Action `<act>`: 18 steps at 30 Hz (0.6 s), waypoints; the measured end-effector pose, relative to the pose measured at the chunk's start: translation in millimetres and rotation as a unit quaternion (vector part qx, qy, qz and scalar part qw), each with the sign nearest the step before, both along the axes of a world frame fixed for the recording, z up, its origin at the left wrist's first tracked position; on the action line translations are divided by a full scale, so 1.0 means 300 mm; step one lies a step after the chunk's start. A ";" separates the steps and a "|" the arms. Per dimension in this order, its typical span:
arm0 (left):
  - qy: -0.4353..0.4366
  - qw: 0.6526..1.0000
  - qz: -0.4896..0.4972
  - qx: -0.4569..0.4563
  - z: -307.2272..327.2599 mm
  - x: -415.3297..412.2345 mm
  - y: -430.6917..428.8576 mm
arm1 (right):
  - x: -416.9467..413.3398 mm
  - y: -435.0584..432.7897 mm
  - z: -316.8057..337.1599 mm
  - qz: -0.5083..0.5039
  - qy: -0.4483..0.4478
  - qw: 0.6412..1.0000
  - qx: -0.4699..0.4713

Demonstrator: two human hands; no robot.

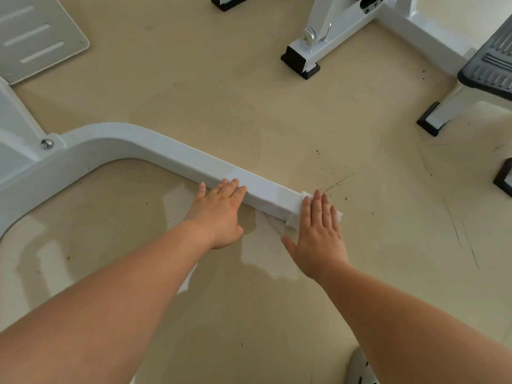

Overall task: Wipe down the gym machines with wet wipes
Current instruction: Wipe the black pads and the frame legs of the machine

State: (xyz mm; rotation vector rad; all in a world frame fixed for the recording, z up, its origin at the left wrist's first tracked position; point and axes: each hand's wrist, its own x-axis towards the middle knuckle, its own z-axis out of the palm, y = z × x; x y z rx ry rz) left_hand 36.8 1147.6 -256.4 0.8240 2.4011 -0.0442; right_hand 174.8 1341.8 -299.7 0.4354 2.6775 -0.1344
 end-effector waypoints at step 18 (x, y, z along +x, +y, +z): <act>0.027 0.996 0.082 -0.031 -0.051 -0.061 -0.105 | 0.001 0.005 -0.048 0.073 0.063 0.995 0.007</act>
